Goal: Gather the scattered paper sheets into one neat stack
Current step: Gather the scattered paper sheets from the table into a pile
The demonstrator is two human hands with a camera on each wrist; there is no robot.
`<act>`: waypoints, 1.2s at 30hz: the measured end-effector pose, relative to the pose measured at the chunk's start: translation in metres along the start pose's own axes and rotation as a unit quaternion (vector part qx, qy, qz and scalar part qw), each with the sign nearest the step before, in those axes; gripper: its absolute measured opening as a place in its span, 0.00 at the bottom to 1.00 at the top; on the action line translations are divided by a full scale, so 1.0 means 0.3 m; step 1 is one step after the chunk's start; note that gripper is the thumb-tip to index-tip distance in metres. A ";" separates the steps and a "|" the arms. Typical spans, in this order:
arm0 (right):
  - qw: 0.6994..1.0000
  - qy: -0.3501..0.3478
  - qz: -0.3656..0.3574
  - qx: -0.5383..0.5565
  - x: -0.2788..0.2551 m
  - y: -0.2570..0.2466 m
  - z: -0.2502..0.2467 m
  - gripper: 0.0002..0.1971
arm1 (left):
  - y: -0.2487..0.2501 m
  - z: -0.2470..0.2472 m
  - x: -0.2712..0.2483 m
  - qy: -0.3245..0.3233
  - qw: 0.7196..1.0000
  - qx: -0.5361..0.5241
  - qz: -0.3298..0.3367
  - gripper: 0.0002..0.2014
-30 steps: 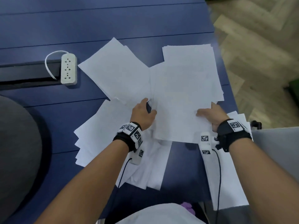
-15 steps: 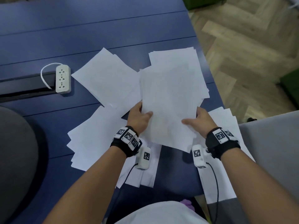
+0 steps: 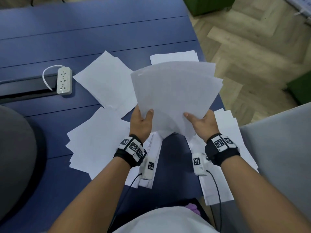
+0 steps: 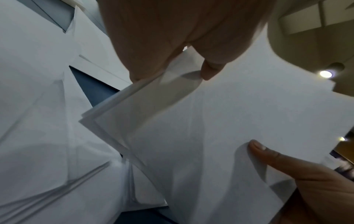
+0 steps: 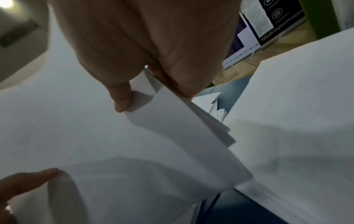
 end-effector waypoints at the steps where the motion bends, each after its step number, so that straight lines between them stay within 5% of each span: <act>1: 1.000 -0.003 0.003 0.004 0.000 0.003 0.003 0.08 | -0.005 -0.002 -0.002 0.003 1.000 -0.007 -0.003 0.14; 8: 1.000 -0.013 0.003 -0.016 0.040 -0.014 -0.058 0.09 | 0.021 0.028 0.012 -0.004 0.999 0.051 -0.001 0.12; 14: 0.997 0.000 0.037 -0.066 0.051 0.041 -0.272 0.19 | -0.025 0.246 -0.041 -0.123 0.983 0.105 -0.085 0.23; 16: 0.993 0.013 0.064 -0.101 0.030 0.104 -0.381 0.20 | -0.066 0.362 -0.112 -0.193 0.965 0.138 -0.113 0.27; 21: 0.967 0.010 0.152 -0.202 -0.085 0.298 -0.642 0.18 | -0.235 0.596 -0.324 -0.363 0.887 0.146 -0.244 0.17; 24: 0.956 -0.014 0.176 -0.233 -0.164 0.351 -0.701 0.21 | -0.302 0.659 -0.400 -0.423 0.855 0.177 -0.244 0.13; 30: 0.931 0.023 0.194 -0.310 -0.189 0.418 -0.720 0.26 | -0.310 0.628 -0.400 -0.423 0.822 0.320 -0.208 0.09; 33: 0.913 0.072 0.168 -0.365 -0.184 0.366 -0.681 0.37 | -0.268 0.559 -0.322 -0.361 0.841 0.372 -0.155 0.08; 36: 0.864 0.078 0.051 -0.494 -0.175 0.244 -0.563 0.48 | -0.234 0.441 -0.248 -0.302 0.878 0.347 -0.133 0.07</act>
Point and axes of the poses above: each hand's wrist, its own x-axis towards the middle knuckle, its own z-axis out of the palm, y = z × x, the point moved 8 cm from there along x, towards the middle knuckle, and after that the axes turned 6 degrees about x, right-handed, at the moved point
